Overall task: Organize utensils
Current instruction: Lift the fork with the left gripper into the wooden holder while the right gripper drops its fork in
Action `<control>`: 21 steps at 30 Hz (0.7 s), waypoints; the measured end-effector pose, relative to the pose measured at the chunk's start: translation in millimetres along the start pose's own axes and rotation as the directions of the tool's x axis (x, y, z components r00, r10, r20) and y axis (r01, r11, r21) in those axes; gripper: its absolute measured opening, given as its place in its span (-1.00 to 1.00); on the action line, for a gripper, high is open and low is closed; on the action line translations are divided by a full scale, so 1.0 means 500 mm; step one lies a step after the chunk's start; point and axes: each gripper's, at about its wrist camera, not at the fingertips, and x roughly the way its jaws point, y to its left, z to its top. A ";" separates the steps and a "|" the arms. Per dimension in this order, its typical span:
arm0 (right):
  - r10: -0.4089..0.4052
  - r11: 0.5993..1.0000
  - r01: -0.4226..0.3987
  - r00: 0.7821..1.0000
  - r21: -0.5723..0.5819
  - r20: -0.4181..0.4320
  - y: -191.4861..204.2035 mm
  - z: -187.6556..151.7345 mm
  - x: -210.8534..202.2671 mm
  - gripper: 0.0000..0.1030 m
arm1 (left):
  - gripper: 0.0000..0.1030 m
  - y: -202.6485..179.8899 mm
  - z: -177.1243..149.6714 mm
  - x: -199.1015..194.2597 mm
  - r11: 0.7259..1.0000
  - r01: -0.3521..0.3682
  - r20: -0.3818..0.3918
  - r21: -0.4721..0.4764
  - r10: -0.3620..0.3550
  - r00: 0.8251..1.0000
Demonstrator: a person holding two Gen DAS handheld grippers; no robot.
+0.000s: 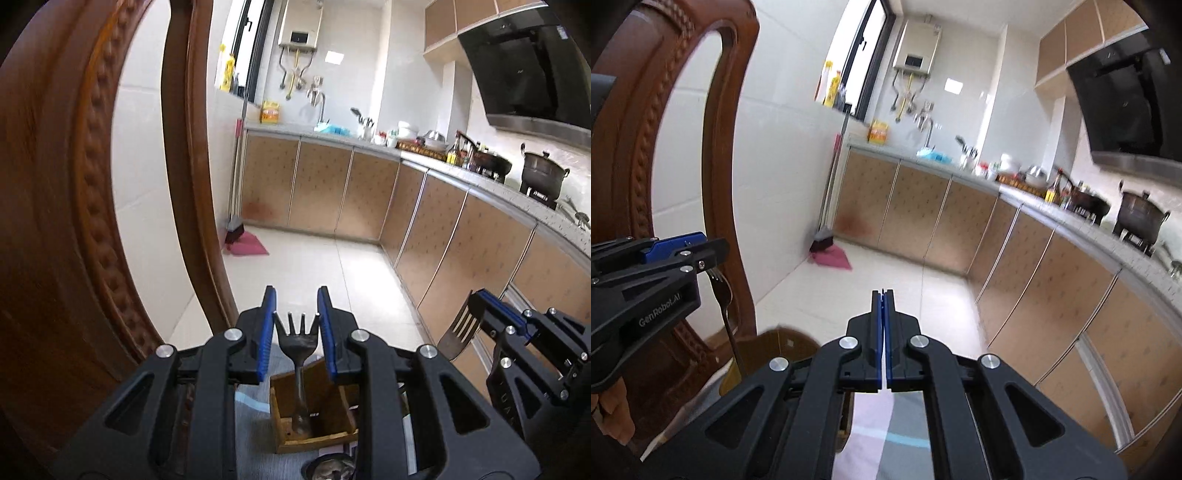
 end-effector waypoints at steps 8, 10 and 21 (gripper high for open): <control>0.028 0.998 -0.023 0.996 0.050 -0.086 -0.004 -0.041 0.037 -0.73 | -0.56 -0.013 -0.039 0.031 1.000 0.013 -0.048 0.015 -0.012 0.999; 0.044 0.997 -0.038 0.995 0.066 -0.092 -0.011 -0.041 0.028 -0.57 | -0.45 -0.016 -0.041 0.023 1.000 0.019 -0.044 0.021 -0.018 0.999; 0.064 0.982 -0.028 0.979 0.187 -0.191 -0.095 -0.162 -0.097 -0.28 | -0.14 -0.018 -0.175 -0.086 0.996 0.074 -0.170 0.059 -0.063 0.983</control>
